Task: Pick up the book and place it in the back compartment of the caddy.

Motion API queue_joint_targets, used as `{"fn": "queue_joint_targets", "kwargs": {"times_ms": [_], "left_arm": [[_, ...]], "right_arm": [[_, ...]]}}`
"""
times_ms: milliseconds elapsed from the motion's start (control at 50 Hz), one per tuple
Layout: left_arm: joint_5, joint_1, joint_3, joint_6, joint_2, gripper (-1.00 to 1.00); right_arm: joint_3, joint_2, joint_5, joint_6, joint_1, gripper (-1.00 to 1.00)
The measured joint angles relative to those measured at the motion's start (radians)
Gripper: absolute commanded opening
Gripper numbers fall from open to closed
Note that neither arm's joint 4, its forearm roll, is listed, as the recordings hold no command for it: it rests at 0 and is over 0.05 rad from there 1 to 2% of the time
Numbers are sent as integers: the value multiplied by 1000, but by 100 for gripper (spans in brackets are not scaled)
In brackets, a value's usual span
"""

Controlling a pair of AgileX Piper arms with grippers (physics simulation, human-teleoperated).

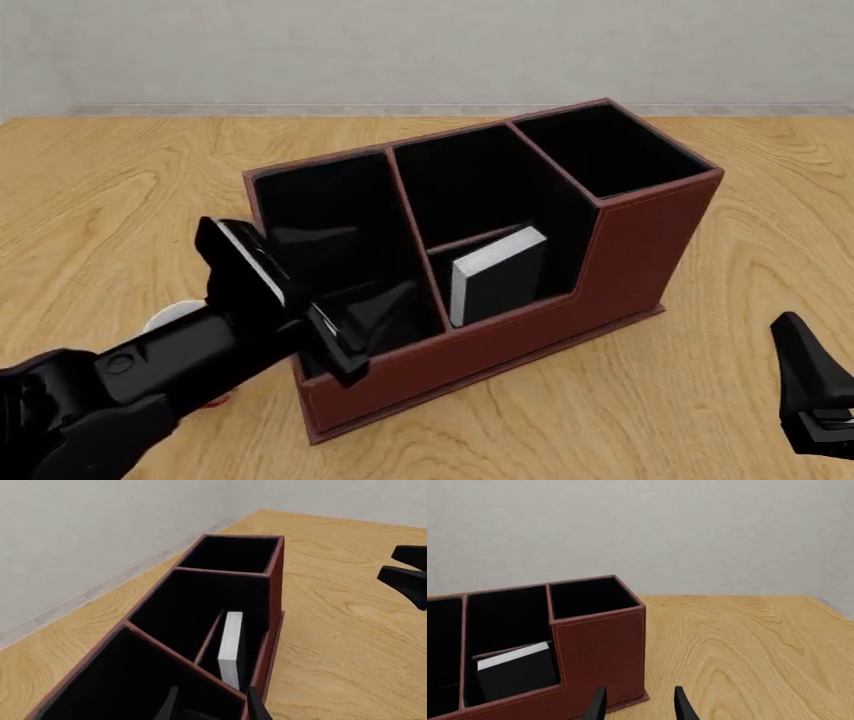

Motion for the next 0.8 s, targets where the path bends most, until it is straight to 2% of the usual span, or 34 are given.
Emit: {"fn": "queue_joint_targets", "kwargs": {"times_ms": [520,800], "left_arm": [[94,25,44,9,-160,100],[187,38,60,-17,-278,100]], "right_arm": [[0,0,0,0,0,100],[0,0,0,0,0,100]]}}
